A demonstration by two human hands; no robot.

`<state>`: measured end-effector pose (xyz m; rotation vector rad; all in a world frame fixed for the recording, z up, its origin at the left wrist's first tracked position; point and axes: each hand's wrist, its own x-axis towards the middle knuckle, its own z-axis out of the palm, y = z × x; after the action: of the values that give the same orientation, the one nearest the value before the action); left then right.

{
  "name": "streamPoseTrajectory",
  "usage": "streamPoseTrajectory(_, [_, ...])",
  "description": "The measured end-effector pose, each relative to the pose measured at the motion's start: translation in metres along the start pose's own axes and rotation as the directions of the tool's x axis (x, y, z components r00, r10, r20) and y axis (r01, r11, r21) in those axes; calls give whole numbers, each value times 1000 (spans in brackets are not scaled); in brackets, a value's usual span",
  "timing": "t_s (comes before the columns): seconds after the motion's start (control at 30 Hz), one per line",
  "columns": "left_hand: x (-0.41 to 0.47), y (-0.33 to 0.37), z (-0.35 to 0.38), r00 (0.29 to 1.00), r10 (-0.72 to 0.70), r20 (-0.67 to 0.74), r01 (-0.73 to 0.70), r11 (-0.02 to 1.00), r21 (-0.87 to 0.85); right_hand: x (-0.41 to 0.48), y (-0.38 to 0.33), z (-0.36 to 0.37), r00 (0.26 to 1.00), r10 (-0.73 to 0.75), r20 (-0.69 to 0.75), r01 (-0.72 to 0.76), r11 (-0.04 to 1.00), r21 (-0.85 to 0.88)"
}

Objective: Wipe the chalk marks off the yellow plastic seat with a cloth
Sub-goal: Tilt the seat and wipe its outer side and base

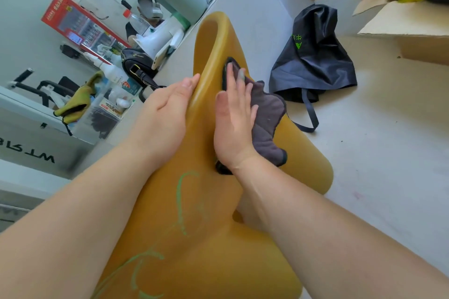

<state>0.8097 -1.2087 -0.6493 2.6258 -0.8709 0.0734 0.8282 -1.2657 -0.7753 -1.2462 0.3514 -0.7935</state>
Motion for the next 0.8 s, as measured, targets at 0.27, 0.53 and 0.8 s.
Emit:
streamPoseTrajectory(0.27, [1,-7,-1,993,-108,36,113,978,-174,-147,5,23,970,-147,192,152,988,-10])
streamPoseTrajectory(0.53, [7,-11,-1,984,-132,117,162,936,-312,17,-29,-11,993,40,114,-35,998,-43])
streamPoseTrajectory(0.8, [4,-2,3,996,-88,11,88,983,-160,-105,-14,15,983,-27,179,36,998,-46])
